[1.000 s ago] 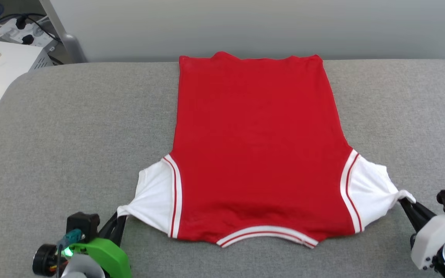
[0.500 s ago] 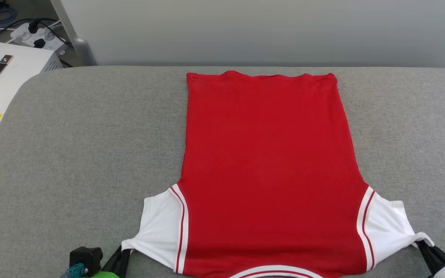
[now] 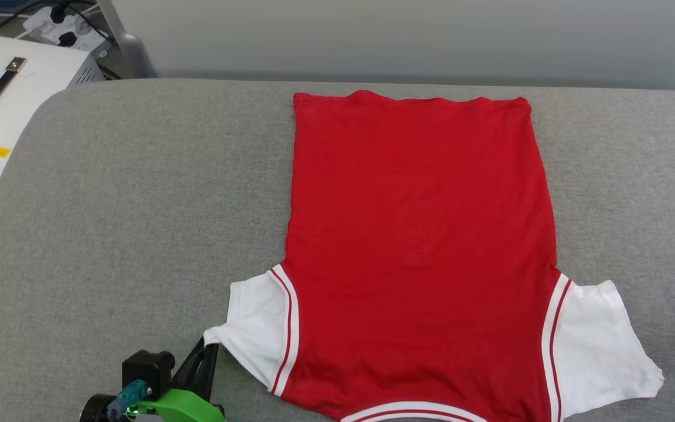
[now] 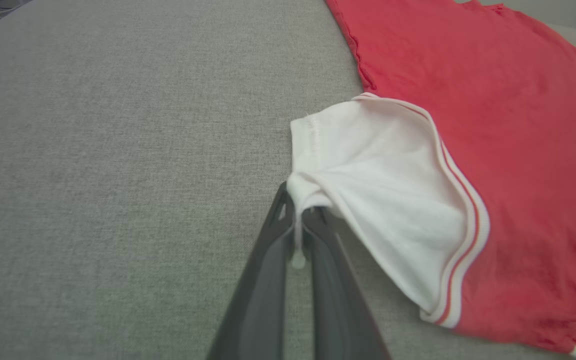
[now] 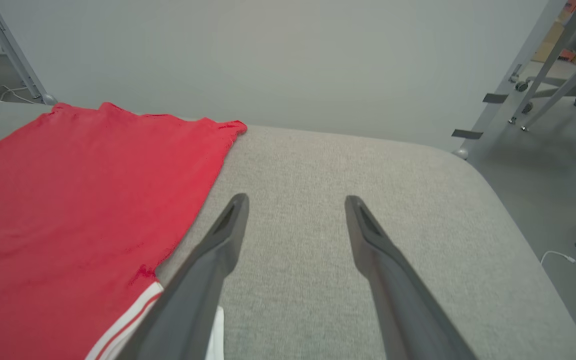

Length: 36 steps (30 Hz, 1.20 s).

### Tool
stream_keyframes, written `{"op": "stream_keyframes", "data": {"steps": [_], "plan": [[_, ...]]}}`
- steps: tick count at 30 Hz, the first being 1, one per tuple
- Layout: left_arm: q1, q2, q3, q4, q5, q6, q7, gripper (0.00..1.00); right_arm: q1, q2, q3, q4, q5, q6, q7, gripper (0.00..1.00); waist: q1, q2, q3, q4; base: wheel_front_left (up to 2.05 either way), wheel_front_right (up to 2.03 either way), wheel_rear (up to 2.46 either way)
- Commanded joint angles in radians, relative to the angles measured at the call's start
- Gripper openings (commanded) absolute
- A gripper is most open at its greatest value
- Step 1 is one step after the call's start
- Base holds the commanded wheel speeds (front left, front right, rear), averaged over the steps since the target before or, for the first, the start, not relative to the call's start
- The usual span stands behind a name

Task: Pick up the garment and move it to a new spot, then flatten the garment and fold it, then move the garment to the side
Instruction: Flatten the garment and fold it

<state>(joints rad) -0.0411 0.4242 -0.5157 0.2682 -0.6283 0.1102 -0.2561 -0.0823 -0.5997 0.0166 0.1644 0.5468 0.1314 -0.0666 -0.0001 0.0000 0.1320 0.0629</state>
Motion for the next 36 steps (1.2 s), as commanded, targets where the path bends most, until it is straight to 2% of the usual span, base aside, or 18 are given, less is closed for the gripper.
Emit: {"op": "stream_keyframes", "data": {"steps": [1,6,9,14,19,23,28,36], "plan": [[-0.021,-0.009,0.006,-0.016,0.021,0.007,-0.006,0.0,-0.05,-0.016,-0.023,-0.05,-0.017,-0.001,0.033,1.0,0.0001,0.0,0.032,0.027,0.0,0.0,0.0],[-0.056,-0.037,0.013,-0.073,0.062,0.008,-0.006,0.0,-0.237,-0.068,-0.057,-0.181,-0.026,-0.001,0.213,1.0,0.0001,0.0,0.112,0.085,0.0,0.0,0.0],[-0.086,-0.061,0.016,-0.094,0.084,-0.001,-0.006,0.0,-0.361,-0.108,-0.032,-0.196,-0.021,-0.001,0.353,1.0,0.0001,0.0,0.166,0.127,0.0,0.0,0.0],[-0.128,-0.105,0.024,-0.111,0.126,-0.014,-0.006,0.0,-0.587,-0.16,0.052,-0.134,0.039,-0.001,0.619,1.0,0.0001,0.0,0.251,0.19,0.0,0.0,0.0],[-0.157,-0.144,0.039,-0.125,0.168,-0.032,-0.006,0.0,-0.773,-0.184,0.147,-0.032,0.105,-0.001,0.917,1.0,0.0001,0.0,0.329,0.235,0.0,0.0,0.0],[-0.179,-0.178,0.052,-0.143,0.203,-0.052,-0.006,0.0,-0.904,-0.193,0.202,0.06,0.088,-0.001,1.112,1.0,0.0001,0.0,0.39,0.267,0.0,0.0,0.0],[-0.2,-0.218,0.067,-0.162,0.237,-0.077,-0.006,0.0,-1.012,-0.176,0.225,0.145,0.034,-0.001,1.221,1.0,0.0001,0.0,0.461,0.3,0.0,0.0,0.0],[-0.23,-0.277,0.092,-0.155,0.278,-0.126,-0.006,0.0,-1.048,-0.126,0.202,0.278,-0.03,-0.001,1.214,1.0,0.0001,0.0,0.533,0.345,0.0,0.0,0.0]]}}
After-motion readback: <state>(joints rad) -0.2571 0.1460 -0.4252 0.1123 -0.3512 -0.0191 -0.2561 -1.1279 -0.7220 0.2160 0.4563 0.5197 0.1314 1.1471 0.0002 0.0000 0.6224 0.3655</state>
